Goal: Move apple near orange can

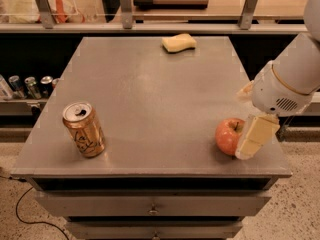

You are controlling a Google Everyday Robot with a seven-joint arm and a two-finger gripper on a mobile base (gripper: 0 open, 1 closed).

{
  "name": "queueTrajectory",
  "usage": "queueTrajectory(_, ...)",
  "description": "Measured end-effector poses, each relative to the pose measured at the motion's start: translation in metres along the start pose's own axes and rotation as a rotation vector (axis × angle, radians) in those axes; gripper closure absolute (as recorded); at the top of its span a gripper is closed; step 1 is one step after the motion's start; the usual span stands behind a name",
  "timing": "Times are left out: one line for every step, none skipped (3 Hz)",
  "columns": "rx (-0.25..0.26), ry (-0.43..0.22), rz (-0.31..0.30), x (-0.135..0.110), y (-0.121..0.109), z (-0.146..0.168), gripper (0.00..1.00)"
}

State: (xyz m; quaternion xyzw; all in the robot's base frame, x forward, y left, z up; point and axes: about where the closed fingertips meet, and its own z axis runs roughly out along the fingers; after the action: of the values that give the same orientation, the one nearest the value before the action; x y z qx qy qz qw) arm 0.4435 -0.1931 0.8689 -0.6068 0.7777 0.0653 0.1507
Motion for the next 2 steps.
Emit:
queueTrajectory(-0.006,-0.006,0.004,0.0024,0.0016,0.0024,0.41)
queueTrajectory(-0.012,-0.008,0.002,0.0018,0.0024,0.0042,0.65)
